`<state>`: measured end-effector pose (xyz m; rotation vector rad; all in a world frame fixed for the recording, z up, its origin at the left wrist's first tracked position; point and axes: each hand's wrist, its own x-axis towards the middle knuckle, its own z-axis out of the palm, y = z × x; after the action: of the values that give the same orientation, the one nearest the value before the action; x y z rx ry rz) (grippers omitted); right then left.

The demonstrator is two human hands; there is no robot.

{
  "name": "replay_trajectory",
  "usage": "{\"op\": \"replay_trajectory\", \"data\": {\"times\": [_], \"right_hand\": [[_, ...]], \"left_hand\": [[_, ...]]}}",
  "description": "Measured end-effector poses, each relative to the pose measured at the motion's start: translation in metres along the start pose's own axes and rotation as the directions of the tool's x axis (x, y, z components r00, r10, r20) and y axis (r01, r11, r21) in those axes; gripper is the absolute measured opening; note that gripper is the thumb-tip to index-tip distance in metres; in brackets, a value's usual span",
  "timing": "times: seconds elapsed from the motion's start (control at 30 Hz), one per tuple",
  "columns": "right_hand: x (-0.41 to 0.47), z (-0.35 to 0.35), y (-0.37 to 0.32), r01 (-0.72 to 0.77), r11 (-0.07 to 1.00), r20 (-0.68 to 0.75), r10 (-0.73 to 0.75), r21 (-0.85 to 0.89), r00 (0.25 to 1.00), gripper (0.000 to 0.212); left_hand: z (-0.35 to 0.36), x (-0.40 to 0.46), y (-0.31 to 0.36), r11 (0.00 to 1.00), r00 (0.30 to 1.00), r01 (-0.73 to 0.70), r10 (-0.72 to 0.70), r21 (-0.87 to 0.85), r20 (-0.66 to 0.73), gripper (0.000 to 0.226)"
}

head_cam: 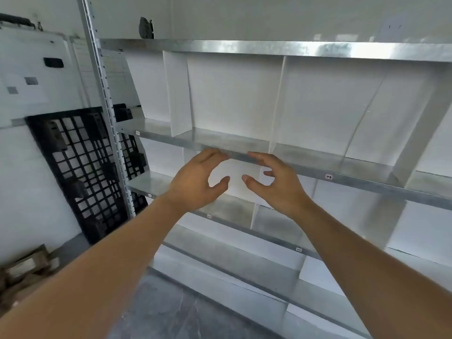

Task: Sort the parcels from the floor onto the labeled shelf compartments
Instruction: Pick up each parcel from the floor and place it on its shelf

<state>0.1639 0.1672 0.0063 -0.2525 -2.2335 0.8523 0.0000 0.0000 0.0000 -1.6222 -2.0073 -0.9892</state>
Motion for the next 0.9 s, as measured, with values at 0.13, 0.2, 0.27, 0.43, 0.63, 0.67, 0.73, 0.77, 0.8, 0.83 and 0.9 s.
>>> {"op": "replay_trajectory", "data": {"times": [0.13,0.2,0.27,0.43,0.63,0.67,0.73,0.77,0.8,0.83,0.9], "right_hand": [[0.035,0.056,0.000,-0.014,1.000,0.061,0.013,0.013,0.998,0.054],[0.053,0.090,0.003,-0.005,1.000,0.087,0.004,0.009,0.996,0.052],[0.070,0.124,0.008,0.014,0.999,0.124,-0.017,0.029,0.992,0.050],[0.116,0.209,0.018,0.067,0.990,0.250,-0.097,0.126,0.963,0.044],[0.168,0.329,0.043,0.113,0.950,0.432,-0.236,0.291,0.871,0.044],[0.174,0.347,0.047,0.114,0.944,0.471,-0.256,0.308,0.844,0.046],[0.186,0.387,0.052,0.103,0.935,0.549,-0.285,0.339,0.786,0.048],[0.188,0.406,0.052,0.101,0.930,0.588,-0.304,0.352,0.749,0.049],[0.189,0.425,0.052,0.102,0.925,0.625,-0.326,0.366,0.709,0.050],[0.190,0.443,0.050,0.105,0.918,0.658,-0.350,0.382,0.667,0.051],[0.192,0.480,0.046,0.102,0.909,0.709,-0.383,0.405,0.593,0.053]], "left_hand": [[-0.015,-0.012,-0.060,0.996,0.995,0.094,-0.094,-0.007,0.029,0.052],[-0.023,-0.021,-0.088,0.992,0.991,0.124,-0.126,0.033,0.045,0.051],[-0.033,-0.032,-0.115,0.983,0.984,0.168,-0.172,0.069,0.052,0.051],[-0.049,-0.057,-0.181,0.933,0.943,0.314,-0.328,0.175,0.060,0.049],[-0.055,-0.092,-0.255,0.741,0.759,0.603,-0.647,0.295,0.076,0.050],[-0.056,-0.101,-0.265,0.696,0.717,0.645,-0.694,0.315,0.068,0.050],[-0.059,-0.124,-0.287,0.599,0.633,0.722,-0.774,0.345,0.018,0.050],[-0.060,-0.138,-0.295,0.545,0.586,0.760,-0.810,0.355,-0.013,0.050],[-0.062,-0.151,-0.302,0.487,0.533,0.797,-0.845,0.357,-0.037,0.050],[-0.064,-0.163,-0.310,0.435,0.486,0.825,-0.872,0.361,-0.058,0.052],[-0.071,-0.187,-0.328,0.339,0.393,0.869,-0.915,0.359,-0.087,0.054]]}}
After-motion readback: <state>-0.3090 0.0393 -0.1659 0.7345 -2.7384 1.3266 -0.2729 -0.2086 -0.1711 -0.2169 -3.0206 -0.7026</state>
